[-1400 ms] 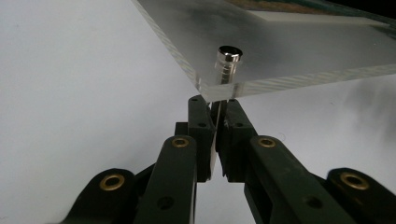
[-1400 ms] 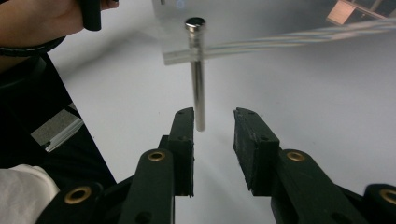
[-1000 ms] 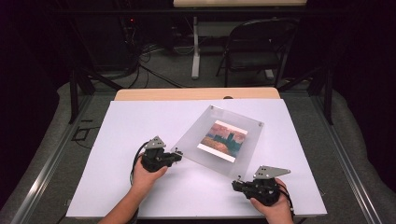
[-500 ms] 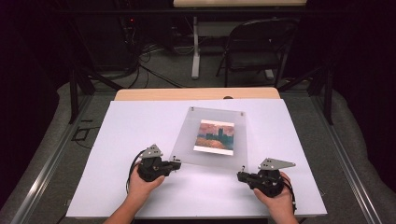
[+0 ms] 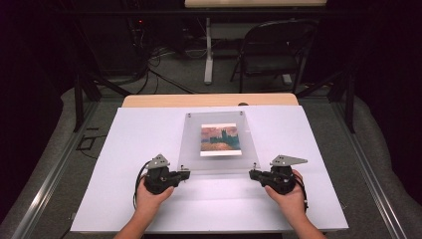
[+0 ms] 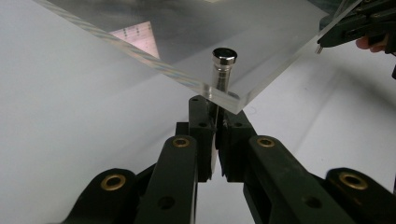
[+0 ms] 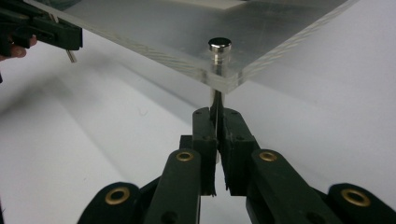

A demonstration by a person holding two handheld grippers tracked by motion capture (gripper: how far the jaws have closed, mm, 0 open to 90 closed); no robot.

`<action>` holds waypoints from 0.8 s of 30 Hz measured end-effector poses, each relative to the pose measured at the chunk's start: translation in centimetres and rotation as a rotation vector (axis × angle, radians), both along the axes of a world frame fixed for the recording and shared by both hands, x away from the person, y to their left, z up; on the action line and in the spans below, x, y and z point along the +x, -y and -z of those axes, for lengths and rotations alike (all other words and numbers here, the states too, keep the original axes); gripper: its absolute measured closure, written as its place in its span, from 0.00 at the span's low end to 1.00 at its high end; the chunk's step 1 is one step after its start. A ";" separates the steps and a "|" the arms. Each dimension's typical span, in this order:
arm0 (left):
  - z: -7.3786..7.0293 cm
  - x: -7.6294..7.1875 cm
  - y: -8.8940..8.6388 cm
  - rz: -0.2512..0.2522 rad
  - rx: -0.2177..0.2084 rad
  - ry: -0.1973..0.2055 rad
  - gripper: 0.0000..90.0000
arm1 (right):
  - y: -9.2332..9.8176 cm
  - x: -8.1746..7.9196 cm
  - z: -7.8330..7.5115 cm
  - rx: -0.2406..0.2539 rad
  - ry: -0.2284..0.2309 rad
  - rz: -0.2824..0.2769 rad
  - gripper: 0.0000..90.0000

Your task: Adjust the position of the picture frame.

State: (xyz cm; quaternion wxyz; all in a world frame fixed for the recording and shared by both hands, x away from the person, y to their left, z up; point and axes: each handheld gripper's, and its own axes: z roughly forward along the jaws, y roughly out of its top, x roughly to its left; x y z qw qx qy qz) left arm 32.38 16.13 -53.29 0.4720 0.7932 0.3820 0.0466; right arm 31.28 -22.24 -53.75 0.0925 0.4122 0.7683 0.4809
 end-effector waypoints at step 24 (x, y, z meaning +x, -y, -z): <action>0.8 3.9 -0.3 -0.070 0.021 -0.012 0.95 | -1.1 3.7 0.5 -0.002 -0.021 0.049 0.94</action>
